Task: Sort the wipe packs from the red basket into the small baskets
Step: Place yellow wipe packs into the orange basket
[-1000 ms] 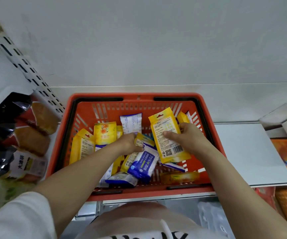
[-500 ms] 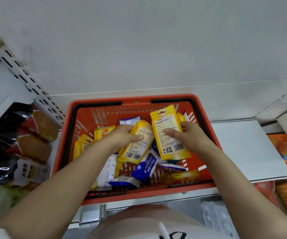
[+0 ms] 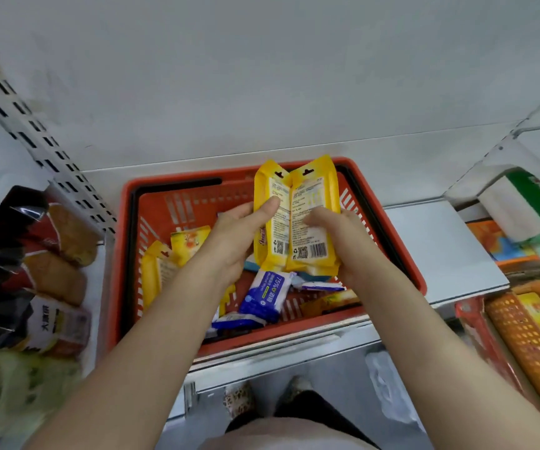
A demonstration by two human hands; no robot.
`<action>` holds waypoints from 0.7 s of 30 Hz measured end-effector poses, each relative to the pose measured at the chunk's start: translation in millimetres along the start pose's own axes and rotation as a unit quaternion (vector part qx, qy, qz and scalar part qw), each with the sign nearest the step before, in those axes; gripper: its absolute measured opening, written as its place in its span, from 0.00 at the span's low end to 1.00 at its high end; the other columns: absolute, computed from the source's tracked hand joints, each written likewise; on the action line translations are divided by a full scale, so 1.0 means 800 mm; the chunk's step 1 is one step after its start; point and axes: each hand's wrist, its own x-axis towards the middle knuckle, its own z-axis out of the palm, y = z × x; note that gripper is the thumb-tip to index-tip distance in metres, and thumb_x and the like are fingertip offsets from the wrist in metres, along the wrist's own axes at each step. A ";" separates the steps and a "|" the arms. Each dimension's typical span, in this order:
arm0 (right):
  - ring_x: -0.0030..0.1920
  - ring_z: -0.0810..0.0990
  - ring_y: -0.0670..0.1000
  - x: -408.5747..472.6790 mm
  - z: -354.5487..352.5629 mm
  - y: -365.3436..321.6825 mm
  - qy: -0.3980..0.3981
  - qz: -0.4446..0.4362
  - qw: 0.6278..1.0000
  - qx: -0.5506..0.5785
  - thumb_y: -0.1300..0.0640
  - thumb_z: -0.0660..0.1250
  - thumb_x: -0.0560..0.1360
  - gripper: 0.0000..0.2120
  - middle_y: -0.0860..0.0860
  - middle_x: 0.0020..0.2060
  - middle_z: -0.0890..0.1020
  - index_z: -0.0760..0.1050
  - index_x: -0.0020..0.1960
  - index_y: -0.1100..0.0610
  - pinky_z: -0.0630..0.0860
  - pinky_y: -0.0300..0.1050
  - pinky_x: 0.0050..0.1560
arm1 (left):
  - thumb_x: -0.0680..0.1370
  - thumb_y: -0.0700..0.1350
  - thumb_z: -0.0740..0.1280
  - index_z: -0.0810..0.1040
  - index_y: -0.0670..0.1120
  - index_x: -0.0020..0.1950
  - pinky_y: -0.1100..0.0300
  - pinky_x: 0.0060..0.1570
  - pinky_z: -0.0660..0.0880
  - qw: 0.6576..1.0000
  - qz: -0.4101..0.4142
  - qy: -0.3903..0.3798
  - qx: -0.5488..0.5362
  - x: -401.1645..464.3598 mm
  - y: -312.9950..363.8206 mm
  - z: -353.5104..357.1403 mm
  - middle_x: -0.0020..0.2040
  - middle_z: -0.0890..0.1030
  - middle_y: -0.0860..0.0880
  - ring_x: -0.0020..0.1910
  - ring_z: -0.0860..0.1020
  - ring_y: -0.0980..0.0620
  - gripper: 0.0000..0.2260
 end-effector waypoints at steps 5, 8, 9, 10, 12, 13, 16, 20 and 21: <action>0.46 0.86 0.59 -0.034 -0.014 -0.007 -0.022 -0.036 0.998 0.036 0.65 0.62 0.77 0.15 0.58 0.48 0.86 0.74 0.62 0.56 0.83 0.56 0.39 | 0.78 0.62 0.62 0.80 0.49 0.62 0.46 0.51 0.81 0.999 0.004 -0.036 -0.012 -0.032 0.010 0.035 0.55 0.85 0.45 0.53 0.84 0.45 0.21; 0.42 0.87 0.56 -0.065 -0.037 -0.011 -0.008 -0.075 0.997 0.034 0.65 0.61 0.79 0.11 0.55 0.43 0.87 0.76 0.57 0.55 0.83 0.51 0.34 | 0.79 0.65 0.56 0.78 0.56 0.64 0.42 0.53 0.80 0.997 -0.013 -0.074 0.004 -0.061 0.008 0.075 0.58 0.83 0.45 0.56 0.82 0.41 0.22; 0.40 0.86 0.55 -0.077 -0.050 -0.014 -0.002 -0.090 0.996 0.030 0.64 0.62 0.79 0.09 0.54 0.40 0.87 0.77 0.56 0.56 0.81 0.48 0.32 | 0.80 0.63 0.57 0.77 0.59 0.65 0.42 0.55 0.79 0.996 0.002 -0.088 0.024 -0.070 0.004 0.092 0.60 0.83 0.46 0.58 0.82 0.42 0.19; 0.38 0.86 0.54 -0.092 -0.067 -0.017 0.007 -0.103 0.994 0.022 0.63 0.62 0.79 0.09 0.54 0.39 0.86 0.77 0.57 0.57 0.81 0.47 0.31 | 0.81 0.61 0.58 0.75 0.62 0.66 0.43 0.56 0.79 0.994 0.021 -0.102 0.042 -0.079 -0.001 0.111 0.60 0.82 0.49 0.58 0.81 0.44 0.16; 0.40 0.86 0.55 -0.121 -0.108 -0.020 0.023 -0.126 0.992 0.005 0.60 0.64 0.78 0.11 0.56 0.41 0.86 0.77 0.60 0.60 0.82 0.49 0.35 | 0.81 0.55 0.64 0.73 0.62 0.69 0.47 0.54 0.79 0.992 0.050 -0.104 0.046 -0.097 -0.014 0.155 0.60 0.82 0.51 0.57 0.82 0.48 0.16; 0.42 0.85 0.57 -0.137 -0.131 -0.019 0.025 -0.137 0.990 0.003 0.59 0.64 0.78 0.13 0.57 0.43 0.86 0.77 0.61 0.61 0.83 0.52 0.40 | 0.80 0.51 0.66 0.73 0.58 0.70 0.50 0.51 0.80 0.993 0.049 -0.100 0.031 -0.106 -0.024 0.179 0.60 0.83 0.50 0.55 0.82 0.49 0.18; 0.53 0.84 0.60 -0.189 -0.215 -0.006 -0.008 -0.126 0.989 0.082 0.48 0.65 0.78 0.20 0.59 0.54 0.85 0.77 0.65 0.58 0.81 0.62 0.53 | 0.77 0.42 0.69 0.77 0.42 0.65 0.55 0.44 0.81 0.996 0.037 -0.086 0.002 -0.132 -0.070 0.251 0.53 0.84 0.43 0.47 0.82 0.47 0.16; 0.55 0.81 0.60 -0.258 -0.351 0.039 -0.037 -0.064 0.964 0.255 0.41 0.62 0.75 0.23 0.59 0.57 0.81 0.83 0.56 0.57 0.71 0.63 0.64 | 0.77 0.40 0.69 0.77 0.38 0.59 0.54 0.36 0.82 0.998 -0.002 -0.059 -0.020 -0.177 -0.148 0.338 0.45 0.84 0.43 0.37 0.83 0.48 0.12; 0.53 0.81 0.60 -0.275 -0.383 0.055 -0.022 -0.054 0.959 0.278 0.43 0.60 0.76 0.22 0.59 0.54 0.81 0.84 0.53 0.57 0.70 0.62 0.65 | 0.77 0.41 0.69 0.77 0.38 0.60 0.53 0.36 0.82 0.998 -0.011 -0.062 -0.022 -0.188 -0.167 0.359 0.46 0.84 0.42 0.37 0.84 0.47 0.13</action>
